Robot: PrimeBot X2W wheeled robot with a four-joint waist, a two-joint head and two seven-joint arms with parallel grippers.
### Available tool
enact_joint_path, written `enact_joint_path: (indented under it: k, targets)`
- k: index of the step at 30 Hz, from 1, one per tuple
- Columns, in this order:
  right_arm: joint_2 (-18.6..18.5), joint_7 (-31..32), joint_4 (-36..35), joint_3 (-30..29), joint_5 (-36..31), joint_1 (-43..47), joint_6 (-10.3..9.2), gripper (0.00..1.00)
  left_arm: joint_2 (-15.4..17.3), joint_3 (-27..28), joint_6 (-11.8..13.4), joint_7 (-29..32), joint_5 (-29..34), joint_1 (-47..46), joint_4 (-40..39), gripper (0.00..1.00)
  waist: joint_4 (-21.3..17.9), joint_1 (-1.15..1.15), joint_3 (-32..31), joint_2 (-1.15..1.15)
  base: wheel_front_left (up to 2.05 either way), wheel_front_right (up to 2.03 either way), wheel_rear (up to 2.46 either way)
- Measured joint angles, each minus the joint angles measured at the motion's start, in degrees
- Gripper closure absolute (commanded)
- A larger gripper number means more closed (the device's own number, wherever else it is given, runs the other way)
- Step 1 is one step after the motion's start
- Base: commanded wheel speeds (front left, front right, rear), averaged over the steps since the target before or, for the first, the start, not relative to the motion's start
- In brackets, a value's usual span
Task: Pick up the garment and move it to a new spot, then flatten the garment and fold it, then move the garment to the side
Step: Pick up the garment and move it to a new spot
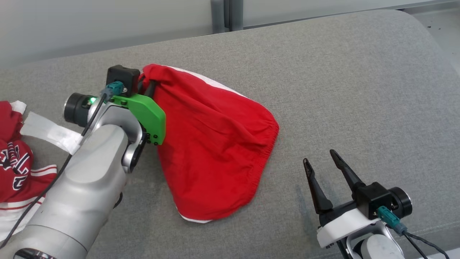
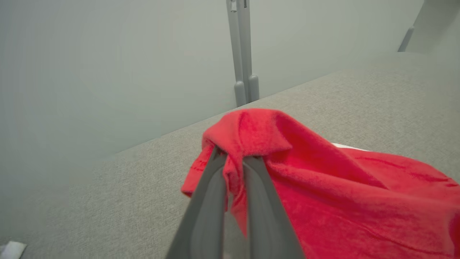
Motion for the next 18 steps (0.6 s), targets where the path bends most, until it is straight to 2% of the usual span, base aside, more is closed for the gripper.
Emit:
enact_joint_path:
  k: [3, 5, 6, 7, 8, 13, 18]
  targets:
    - [0.03, 0.0, 0.21, 1.46, 0.01, 0.08, 0.0, 0.0, -0.18, 0.37, 0.42, -2.25, 0.64, -1.1, 5.36, 0.86, 0.25, 0.0, -0.06, 0.0, 0.0, 0.0, 0.0]
    - [0.03, 0.0, 0.24, 2.29, 0.14, 0.08, 0.0, 0.0, -0.48, 0.66, -0.01, -3.31, 0.26, -1.21, 8.7, 0.48, 0.32, 0.0, -0.09, 0.0, 0.0, 0.0, 0.0]
    - [0.03, 0.0, 0.26, 2.59, 0.27, 0.09, 0.0, 0.0, -0.8, 0.76, -0.24, -3.86, 0.04, -1.21, 10.0, 0.09, 0.38, 0.0, -0.15, 0.0, 0.0, 0.0, 0.0]
    - [0.02, 0.0, 0.29, 2.96, 0.43, 0.09, 0.0, 0.0, -1.22, 0.87, -0.71, -4.01, -0.29, -1.27, 11.31, 0.09, 0.45, 0.0, -0.2, 0.0, 0.0, 0.0, 0.0]
    - [0.03, 0.0, 0.34, 3.3, 0.49, 0.12, 0.0, 0.0, -1.67, 0.86, -1.2, -4.04, -0.59, -1.3, 12.48, 0.0, 0.53, 0.0, -0.24, 0.0, 0.0, 0.0, 0.0]
    - [0.02, 0.0, 0.71, 6.04, 0.54, 0.65, 0.0, 0.0, -2.89, 0.57, -1.64, -6.08, -0.86, -1.63, 16.41, 0.0, 1.21, 0.0, -0.74, 0.0, 0.0, 0.0, 0.0]
    - [0.07, 0.0, 2.15, 10.95, 0.49, 1.8, 0.01, 0.0, -3.19, 1.62, -0.77, -9.1, -0.73, -2.2, 15.61, 0.0, 2.5, 0.0, -1.32, 0.0, 0.0, 0.0, 0.0]
